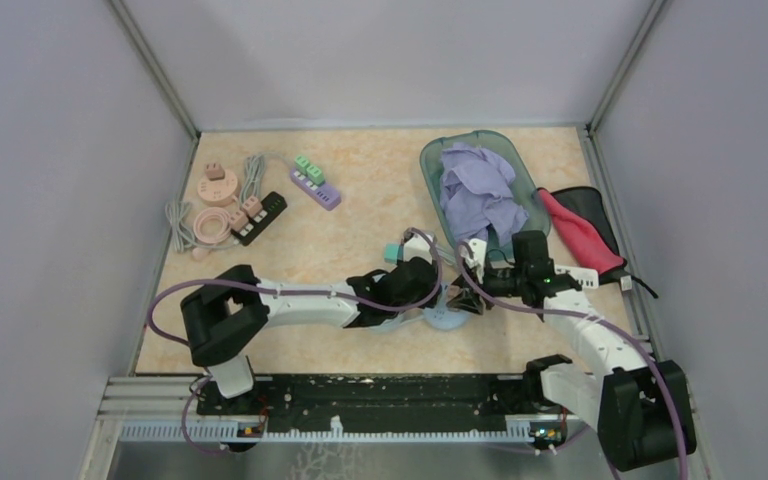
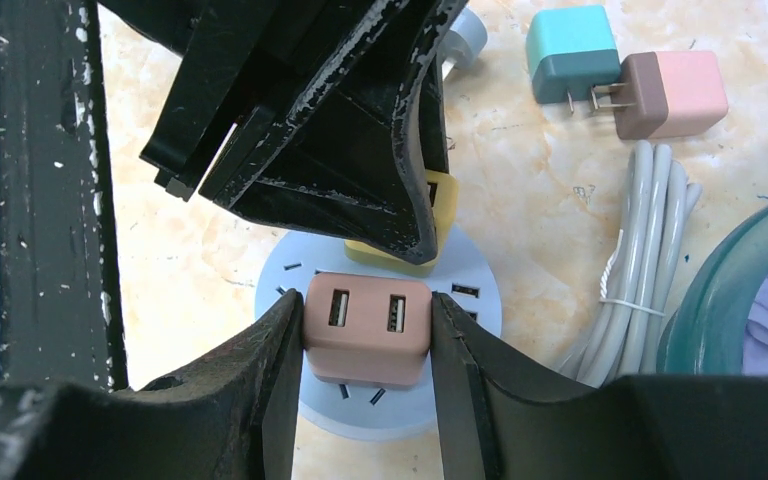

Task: Pull the plug off the socket
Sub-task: Remove the plug from the socket.

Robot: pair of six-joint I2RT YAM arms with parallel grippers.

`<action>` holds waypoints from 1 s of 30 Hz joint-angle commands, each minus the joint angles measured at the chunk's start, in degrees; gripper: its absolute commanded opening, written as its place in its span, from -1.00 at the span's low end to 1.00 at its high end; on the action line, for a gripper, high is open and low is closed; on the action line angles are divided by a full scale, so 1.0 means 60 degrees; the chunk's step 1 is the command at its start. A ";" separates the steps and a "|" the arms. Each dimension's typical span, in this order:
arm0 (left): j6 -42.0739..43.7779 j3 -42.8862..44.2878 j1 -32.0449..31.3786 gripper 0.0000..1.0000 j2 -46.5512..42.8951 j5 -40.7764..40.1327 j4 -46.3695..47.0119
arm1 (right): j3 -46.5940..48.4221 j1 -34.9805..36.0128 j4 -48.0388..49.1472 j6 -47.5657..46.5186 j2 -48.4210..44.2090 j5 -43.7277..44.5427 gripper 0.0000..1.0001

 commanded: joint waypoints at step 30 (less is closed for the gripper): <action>0.0359 -0.0780 -0.0014 -0.99 0.0051 0.0315 -0.0974 | 0.0924 0.0211 0.0465 0.1301 -0.0236 -0.2506 -1.00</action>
